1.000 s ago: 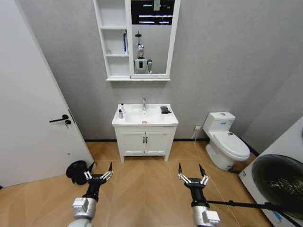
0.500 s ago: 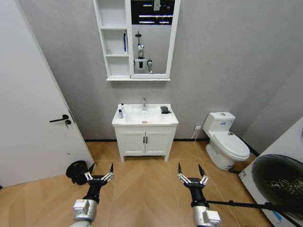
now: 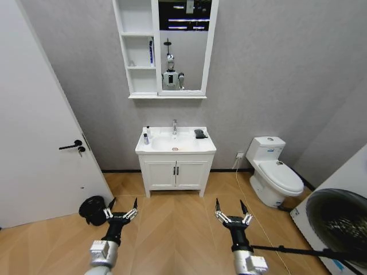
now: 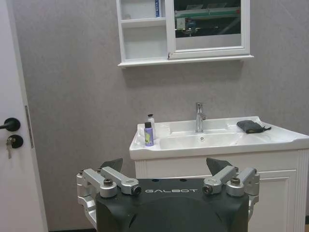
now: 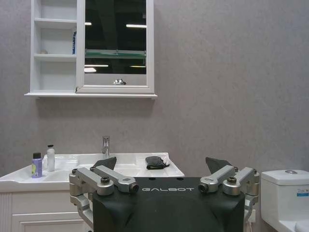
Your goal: Move facial cleanser and shampoo from washbasin to cabinet, then wipe washbasin with towel.
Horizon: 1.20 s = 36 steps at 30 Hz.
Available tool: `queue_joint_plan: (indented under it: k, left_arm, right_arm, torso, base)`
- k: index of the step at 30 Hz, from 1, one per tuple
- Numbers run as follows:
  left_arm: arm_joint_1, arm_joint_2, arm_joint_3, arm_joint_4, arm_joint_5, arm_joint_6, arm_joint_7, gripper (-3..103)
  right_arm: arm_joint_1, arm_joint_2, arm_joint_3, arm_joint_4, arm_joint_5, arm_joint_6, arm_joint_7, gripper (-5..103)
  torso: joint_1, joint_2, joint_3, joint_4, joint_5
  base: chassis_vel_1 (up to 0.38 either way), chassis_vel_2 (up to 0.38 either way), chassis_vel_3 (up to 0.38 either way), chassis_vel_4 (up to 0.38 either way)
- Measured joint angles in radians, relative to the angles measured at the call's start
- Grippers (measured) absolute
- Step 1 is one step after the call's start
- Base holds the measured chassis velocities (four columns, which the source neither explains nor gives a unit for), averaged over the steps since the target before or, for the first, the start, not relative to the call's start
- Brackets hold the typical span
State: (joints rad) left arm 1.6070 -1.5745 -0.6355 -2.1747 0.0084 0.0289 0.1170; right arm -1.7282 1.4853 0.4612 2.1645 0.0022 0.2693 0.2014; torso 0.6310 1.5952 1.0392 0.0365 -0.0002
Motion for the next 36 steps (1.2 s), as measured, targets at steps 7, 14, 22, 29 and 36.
queue_joint_plan:
  k: [7, 14, 22, 29, 36]
  left_arm:
    - [-0.004, 0.002, -0.001, 0.007, 0.000, -0.002, 0.002, 98]
    - [-0.009, 0.005, -0.003, 0.010, -0.003, -0.003, 0.003, 97]
    - [-0.011, 0.005, 0.001, 0.018, 0.001, -0.005, 0.004, 96]
    - [-0.016, 0.000, 0.008, 0.023, 0.012, -0.006, 0.005, 101]
    - [-0.029, 0.001, 0.010, 0.045, 0.016, -0.013, -0.002, 100]
  right_arm:
    - [-0.013, 0.001, 0.001, -0.007, -0.003, 0.015, 0.000, 100]
    - [-0.014, 0.003, -0.006, -0.007, -0.010, 0.021, -0.003, 100]
    - [-0.020, 0.002, -0.008, -0.008, -0.012, 0.038, -0.004, 100]
    - [-0.030, 0.000, -0.005, -0.015, -0.012, 0.051, -0.003, 100]
    - [-0.033, -0.001, -0.013, -0.032, -0.044, 0.064, 0.004, 100]
  torso:
    - [0.000, 0.000, 0.000, -0.0001, 0.0000]
    - [0.001, 0.000, 0.000, 0.0000, 0.0002]
    - [0.000, 0.000, 0.000, 0.0001, 0.0002]
    - [0.000, 0.000, 0.000, 0.0000, 0.0000]
    - [0.000, 0.000, 0.000, 0.0000, 0.0003]
  base:
    - [-0.196, 0.206, 0.211, -0.221]
    - [-0.273, 0.284, 0.299, -0.273]
    - [-0.330, 0.324, 0.336, -0.325]
    - [-0.339, 0.318, 0.317, -0.332]
    - [-0.274, 0.285, 0.290, -0.283]
